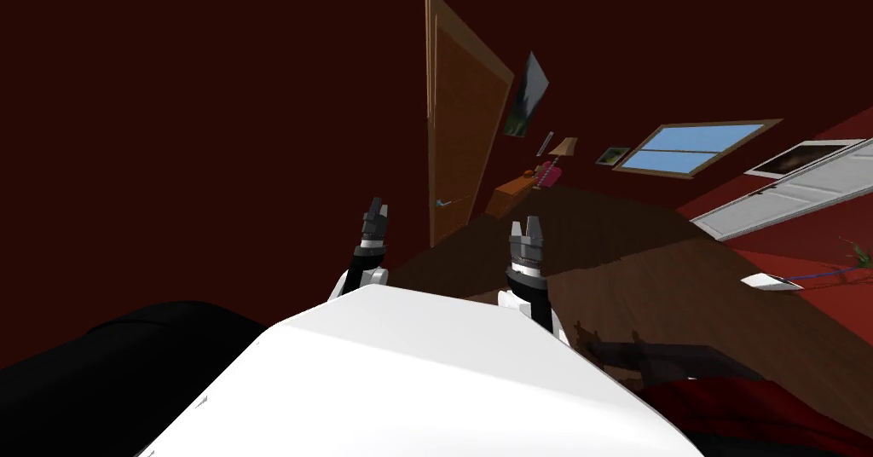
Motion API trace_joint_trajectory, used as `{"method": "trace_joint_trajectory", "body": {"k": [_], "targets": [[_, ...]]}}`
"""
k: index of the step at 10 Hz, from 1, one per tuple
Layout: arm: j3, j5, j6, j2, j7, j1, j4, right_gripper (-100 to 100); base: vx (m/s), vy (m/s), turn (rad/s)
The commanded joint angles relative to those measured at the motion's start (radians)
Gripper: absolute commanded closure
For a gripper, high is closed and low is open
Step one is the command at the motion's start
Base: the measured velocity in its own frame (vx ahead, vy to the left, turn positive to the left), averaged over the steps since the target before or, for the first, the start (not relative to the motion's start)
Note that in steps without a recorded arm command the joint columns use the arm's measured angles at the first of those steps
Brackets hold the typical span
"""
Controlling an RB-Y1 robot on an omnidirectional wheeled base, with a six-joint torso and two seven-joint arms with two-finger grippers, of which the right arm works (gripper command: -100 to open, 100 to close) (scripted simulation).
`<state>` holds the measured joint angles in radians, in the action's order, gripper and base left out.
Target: Pull the door open
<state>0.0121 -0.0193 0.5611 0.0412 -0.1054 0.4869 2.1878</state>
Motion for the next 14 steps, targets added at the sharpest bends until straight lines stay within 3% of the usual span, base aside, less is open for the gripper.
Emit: {"method": "trace_joint_trajectory", "body": {"k": [1, 10, 13, 14], "targets": [[-0.002, 0.006, 0.014, 0.01, 0.011, -0.016, -0.049, -100, 0.07, -0.028, 0.149], [0.003, 0.034, 0.068, 0.056, 0.066, -0.118, -0.31, -100, 0.065, -0.039, 0.174], [0.004, 0.038, 0.076, 0.063, 0.073, -0.132, -0.367, -100, 0.054, -0.039, 0.065], [0.004, 0.042, 0.084, 0.069, 0.081, -0.147, -0.407, -100, 0.036, -0.029, 0.156]]}}
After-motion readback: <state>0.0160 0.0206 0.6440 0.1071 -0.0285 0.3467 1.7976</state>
